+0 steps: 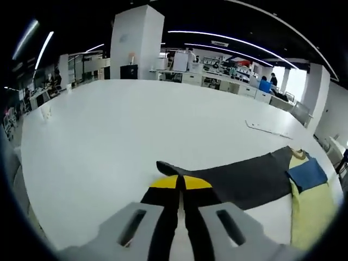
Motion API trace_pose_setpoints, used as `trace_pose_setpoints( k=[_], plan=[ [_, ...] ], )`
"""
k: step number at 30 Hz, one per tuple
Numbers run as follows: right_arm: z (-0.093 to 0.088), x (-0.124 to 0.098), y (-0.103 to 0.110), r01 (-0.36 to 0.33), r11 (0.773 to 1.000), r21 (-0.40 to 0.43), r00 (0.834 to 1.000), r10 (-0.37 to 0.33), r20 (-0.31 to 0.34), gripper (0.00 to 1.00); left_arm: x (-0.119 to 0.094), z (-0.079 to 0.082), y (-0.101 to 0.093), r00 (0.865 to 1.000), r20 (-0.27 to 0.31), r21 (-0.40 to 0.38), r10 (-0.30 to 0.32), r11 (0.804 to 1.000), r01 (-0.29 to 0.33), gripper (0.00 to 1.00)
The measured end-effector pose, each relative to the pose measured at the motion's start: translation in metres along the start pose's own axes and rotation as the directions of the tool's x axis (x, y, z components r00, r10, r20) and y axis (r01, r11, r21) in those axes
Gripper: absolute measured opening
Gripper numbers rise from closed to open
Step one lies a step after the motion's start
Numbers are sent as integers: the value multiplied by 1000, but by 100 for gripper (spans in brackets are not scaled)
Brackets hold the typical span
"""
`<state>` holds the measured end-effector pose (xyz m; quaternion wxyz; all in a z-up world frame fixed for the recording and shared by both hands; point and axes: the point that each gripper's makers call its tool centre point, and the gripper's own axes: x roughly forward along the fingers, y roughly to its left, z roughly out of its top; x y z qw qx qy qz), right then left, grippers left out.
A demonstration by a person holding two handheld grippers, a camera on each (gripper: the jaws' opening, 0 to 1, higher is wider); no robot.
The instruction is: Fold the garment on the visible template until the final outline fits inside the template.
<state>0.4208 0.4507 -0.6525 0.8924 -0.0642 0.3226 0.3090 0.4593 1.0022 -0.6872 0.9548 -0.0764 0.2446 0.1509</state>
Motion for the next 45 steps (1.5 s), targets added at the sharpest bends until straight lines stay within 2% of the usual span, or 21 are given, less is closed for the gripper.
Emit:
trace_pose_setpoints(
  k=[5, 9, 15, 20, 23, 25, 33, 39, 45],
  plan=[
    [-5, 0, 3, -11, 1000, 0, 1000, 11, -12, 96, 0, 7, -20, 999, 8, 74, -45, 996, 44, 0],
    [-7, 0, 4, -18, 1000, -2, 1000, 18, -12, 96, -2, 16, -37, 996, 34, 77, -86, 994, 83, 0],
    [-9, 5, 11, -49, 999, 22, 999, 49, 0, 97, -3, 24, -59, 992, 36, 114, -125, 986, 120, 0],
    [-14, 9, 21, -85, 996, 9, 996, 85, -11, 97, -6, 31, -75, 986, 46, 89, -161, 984, 156, 0],
    [-14, 10, 24, -99, 995, 4, 995, 99, -12, 97, -10, 35, -86, 983, 53, 105, -173, 980, 167, 0],
    [-14, 11, 25, -105, 995, 1, 994, 105, -11, 97, -12, 42, -99, 973, 79, 100, -218, 973, 210, 0],
    [-17, 13, 28, -129, 992, -9, 992, 129, -13, 98, -14, 54, -125, 968, 71, 99, -239, 968, 232, 0],
    [-20, 14, 29, -140, 990, -18, 990, 139, -17, 98, -21, 63, -155, 950, 94, 133, -299, 949, 285, 0],
    [-22, 16, 29, -149, 989, -18, 989, 148, -23, 98, -25, 67, -189, 928, 100, 114, -358, 931, 346, 0]
  ],
)
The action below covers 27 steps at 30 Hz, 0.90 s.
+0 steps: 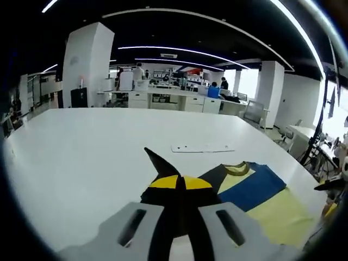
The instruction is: Fold the garment on the visible template until the final outline fits inside the template.
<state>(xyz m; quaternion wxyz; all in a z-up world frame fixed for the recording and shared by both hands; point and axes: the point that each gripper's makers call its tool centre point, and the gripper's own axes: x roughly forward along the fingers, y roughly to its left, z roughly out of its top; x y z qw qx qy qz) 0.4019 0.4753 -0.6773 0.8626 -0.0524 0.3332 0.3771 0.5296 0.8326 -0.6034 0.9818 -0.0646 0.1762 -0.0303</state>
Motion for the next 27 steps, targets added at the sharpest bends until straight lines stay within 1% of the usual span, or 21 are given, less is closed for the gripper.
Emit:
trace_pose_setpoints(
  k=[3, 9, 12, 16, 20, 27],
  plan=[
    [0, 0, 0, -3, 1000, 3, 1000, 3, 2, 98, 5, -2, -14, 1000, -7, -12, -24, 1000, 24, 0],
    [-2, -1, -2, -4, 1000, -2, 1000, 4, -4, 98, 12, -1, -36, 998, -17, 8, -63, 998, 64, 0],
    [-3, 0, -3, -7, 1000, 0, 1000, 7, -9, 98, 18, 4, -46, 997, -14, -3, -80, 997, 80, 0],
    [-2, 1, -2, -12, 1000, -1, 1000, 12, -6, 98, 25, 13, -63, 994, -4, 20, -112, 994, 112, 0],
    [-2, 1, -1, -13, 1000, -1, 1000, 13, -8, 98, 31, 19, -80, 990, 4, 22, -144, 989, 144, 0],
    [-3, 0, -4, -9, 1000, -7, 1000, 8, -20, 97, 39, 20, -108, 981, 3, 27, -192, 981, 192, 0]
  ],
)
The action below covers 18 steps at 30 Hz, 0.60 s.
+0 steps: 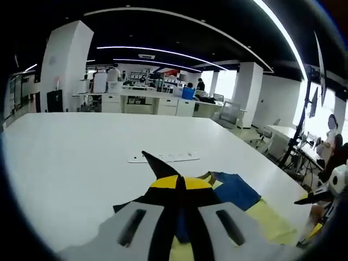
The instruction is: Fold the garment on the visible template until the final outline fits inside the template.
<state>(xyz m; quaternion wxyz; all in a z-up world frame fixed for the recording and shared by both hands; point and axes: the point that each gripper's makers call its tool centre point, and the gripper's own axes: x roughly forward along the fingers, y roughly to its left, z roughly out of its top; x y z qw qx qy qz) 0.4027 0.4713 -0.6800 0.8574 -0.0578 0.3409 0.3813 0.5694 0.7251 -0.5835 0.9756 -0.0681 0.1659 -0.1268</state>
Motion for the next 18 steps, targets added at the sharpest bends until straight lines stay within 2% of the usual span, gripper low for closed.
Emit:
trace_pose_setpoints(
  k=[18],
  plan=[
    [-6, -6, -8, 28, 999, 30, 1000, -29, 5, 97, 27, -8, -58, 993, -24, 3, -112, 994, 112, 0]
  ],
)
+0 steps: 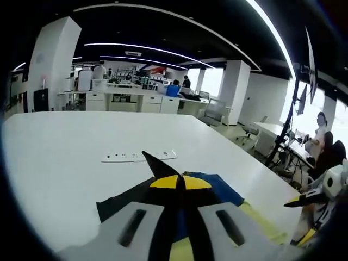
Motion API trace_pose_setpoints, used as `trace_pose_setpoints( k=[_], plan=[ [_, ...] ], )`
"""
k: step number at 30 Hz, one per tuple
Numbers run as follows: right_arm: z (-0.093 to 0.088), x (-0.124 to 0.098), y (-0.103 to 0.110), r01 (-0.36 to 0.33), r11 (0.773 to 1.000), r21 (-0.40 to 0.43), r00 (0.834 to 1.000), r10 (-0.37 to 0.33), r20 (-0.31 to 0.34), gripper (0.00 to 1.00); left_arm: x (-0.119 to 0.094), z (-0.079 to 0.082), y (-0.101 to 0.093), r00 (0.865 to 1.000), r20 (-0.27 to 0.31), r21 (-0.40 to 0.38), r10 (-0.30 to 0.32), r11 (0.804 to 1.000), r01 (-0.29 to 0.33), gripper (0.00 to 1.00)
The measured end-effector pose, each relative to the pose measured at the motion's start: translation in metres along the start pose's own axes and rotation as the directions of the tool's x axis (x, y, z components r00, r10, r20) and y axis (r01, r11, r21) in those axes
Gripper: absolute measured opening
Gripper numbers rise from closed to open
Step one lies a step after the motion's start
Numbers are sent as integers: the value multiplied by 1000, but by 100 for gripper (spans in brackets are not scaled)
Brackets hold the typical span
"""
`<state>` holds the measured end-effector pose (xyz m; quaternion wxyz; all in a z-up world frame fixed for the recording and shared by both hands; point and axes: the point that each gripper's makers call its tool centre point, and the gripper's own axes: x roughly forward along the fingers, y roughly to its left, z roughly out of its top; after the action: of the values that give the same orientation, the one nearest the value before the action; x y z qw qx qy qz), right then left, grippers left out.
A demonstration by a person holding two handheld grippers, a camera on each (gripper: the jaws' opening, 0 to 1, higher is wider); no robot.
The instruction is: Fold the garment on the visible template until the final outline fits inside the template.
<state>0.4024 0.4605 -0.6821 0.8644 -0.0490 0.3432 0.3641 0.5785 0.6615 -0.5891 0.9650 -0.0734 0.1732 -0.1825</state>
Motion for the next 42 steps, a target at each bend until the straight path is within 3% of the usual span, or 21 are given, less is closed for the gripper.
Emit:
trace_pose_setpoints(
  k=[18, 32, 42],
  plan=[
    [-19, -2, -9, 13, 998, 63, 1000, -12, -21, 97, 37, -22, -62, 991, -51, 38, -123, 991, 125, 0],
    [-42, 1, -13, 21, 992, 121, 998, -14, -55, 97, 57, -45, -109, 969, -114, 79, -218, 971, 228, 0],
    [-46, 3, -12, 17, 991, 134, 998, -9, -59, 97, 67, -61, -133, 955, -148, 75, -258, 960, 270, 0]
  ],
)
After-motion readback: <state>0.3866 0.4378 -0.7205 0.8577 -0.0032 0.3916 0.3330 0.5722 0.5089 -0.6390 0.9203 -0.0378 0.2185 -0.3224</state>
